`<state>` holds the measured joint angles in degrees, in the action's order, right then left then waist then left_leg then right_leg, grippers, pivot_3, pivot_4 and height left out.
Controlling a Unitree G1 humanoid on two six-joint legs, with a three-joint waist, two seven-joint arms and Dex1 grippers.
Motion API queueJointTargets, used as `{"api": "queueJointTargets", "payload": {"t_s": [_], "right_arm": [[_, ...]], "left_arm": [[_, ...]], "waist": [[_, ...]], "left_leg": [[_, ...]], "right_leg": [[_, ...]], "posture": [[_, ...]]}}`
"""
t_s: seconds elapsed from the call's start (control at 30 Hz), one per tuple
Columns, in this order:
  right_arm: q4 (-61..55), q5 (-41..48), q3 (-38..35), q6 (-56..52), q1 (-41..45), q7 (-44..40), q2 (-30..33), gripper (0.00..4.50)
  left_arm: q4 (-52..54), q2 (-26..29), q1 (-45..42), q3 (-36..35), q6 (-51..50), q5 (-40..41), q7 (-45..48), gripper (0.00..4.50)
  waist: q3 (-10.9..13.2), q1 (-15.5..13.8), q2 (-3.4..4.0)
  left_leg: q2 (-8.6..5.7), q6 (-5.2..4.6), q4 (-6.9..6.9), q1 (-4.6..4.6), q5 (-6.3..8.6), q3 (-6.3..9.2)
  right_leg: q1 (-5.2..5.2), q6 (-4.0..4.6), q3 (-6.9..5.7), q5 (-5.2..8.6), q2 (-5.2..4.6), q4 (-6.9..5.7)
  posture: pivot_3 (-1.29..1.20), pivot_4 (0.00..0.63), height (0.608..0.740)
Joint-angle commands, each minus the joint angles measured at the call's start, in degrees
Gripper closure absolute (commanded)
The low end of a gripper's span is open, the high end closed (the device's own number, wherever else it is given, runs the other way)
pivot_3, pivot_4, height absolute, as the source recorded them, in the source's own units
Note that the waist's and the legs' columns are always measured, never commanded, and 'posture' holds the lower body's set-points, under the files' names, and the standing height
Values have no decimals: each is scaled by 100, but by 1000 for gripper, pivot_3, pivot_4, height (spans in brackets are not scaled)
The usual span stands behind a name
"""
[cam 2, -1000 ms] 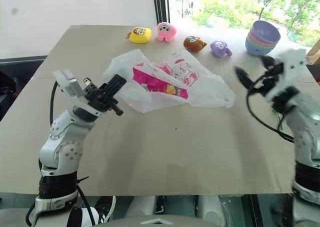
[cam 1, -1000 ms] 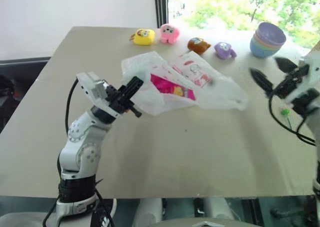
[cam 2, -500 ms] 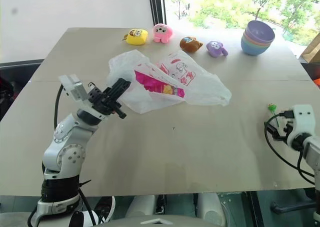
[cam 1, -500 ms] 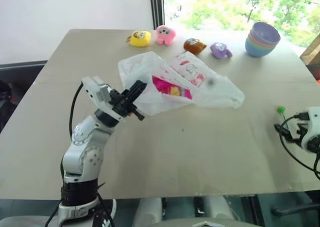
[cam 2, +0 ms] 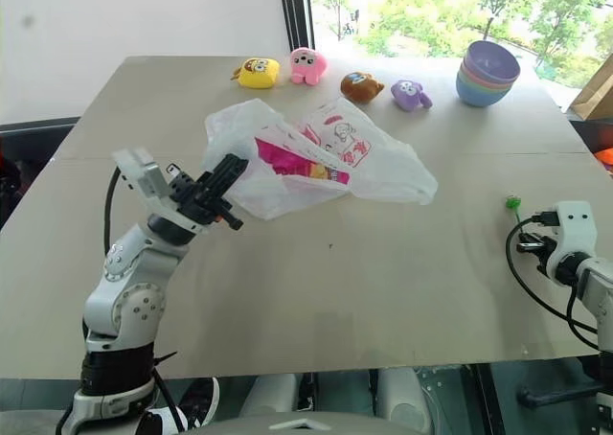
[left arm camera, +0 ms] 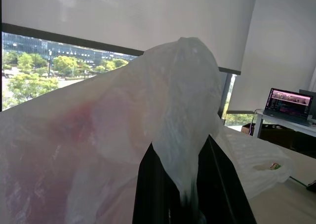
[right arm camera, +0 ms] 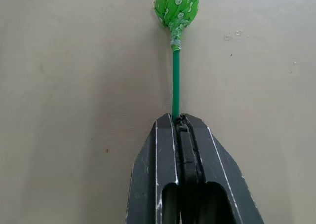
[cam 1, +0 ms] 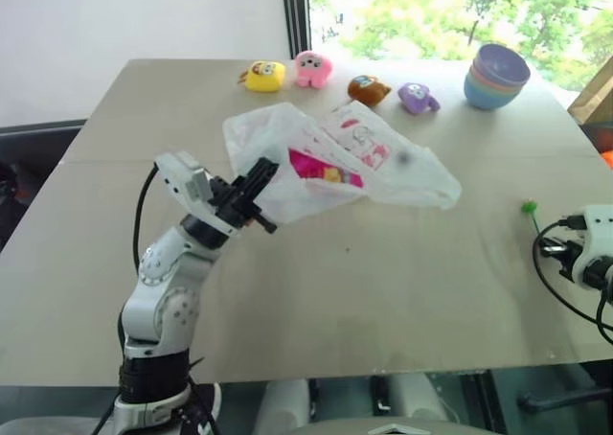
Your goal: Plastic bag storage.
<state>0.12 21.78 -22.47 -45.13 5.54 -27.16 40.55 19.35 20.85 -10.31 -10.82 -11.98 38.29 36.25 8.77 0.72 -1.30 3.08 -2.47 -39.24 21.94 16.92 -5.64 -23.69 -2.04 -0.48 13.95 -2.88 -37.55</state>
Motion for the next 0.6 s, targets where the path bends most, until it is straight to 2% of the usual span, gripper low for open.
{"api": "queueJointTargets", "payload": {"t_s": [0.03,0.13,0.23,0.37,0.47,0.5,0.6], "right_arm": [[86,-131,78,343,-1,-45,-24,4400],[-13,-70,-25,1047,82,-189,-225,4400],[-625,625,-318,1540,300,-551,-667,4400],[-1200,1114,-368,1754,330,-804,-938,4400],[-1974,1996,-276,1290,360,-869,-1059,4400],[-2061,2045,-214,1139,378,-807,-1018,4400],[-1602,1112,105,1548,452,-539,-781,4400]], "left_arm": [[216,9,37,-79,146,-30,6,4500],[159,12,16,-79,173,-34,22,4500],[41,16,-102,-41,188,-58,54,4500],[-55,19,-178,-14,194,-70,134,4500],[-112,19,-216,-6,194,-90,176,4500],[-120,19,-219,-5,196,-95,186,4500],[-110,3,-211,6,197,-110,187,4500]], "waist": [[0,1,-1],[0,1,0],[5,4,8],[11,-12,18],[11,-49,18],[11,-46,18],[11,-42,17]], "left_leg": [[0,0,0,-1,0,-3],[0,-1,0,-2,0,-5],[3,0,1,-4,0,-5],[5,1,2,-1,0,-3],[5,5,2,5,-2,2],[5,5,2,8,-2,2],[6,7,3,8,-3,2]], "right_leg": [[0,0,2,0,0,0],[0,0,4,0,0,-1],[-3,0,5,0,5,-6],[-6,0,4,0,6,-9],[-6,0,-3,0,2,-2],[-6,0,-4,0,0,-1],[-7,0,-5,0,-2,0]], "posture": [[0,150,740],[0,150,740],[0,150,740],[0,150,740],[0,150,740],[0,150,740],[0,150,740]]}}
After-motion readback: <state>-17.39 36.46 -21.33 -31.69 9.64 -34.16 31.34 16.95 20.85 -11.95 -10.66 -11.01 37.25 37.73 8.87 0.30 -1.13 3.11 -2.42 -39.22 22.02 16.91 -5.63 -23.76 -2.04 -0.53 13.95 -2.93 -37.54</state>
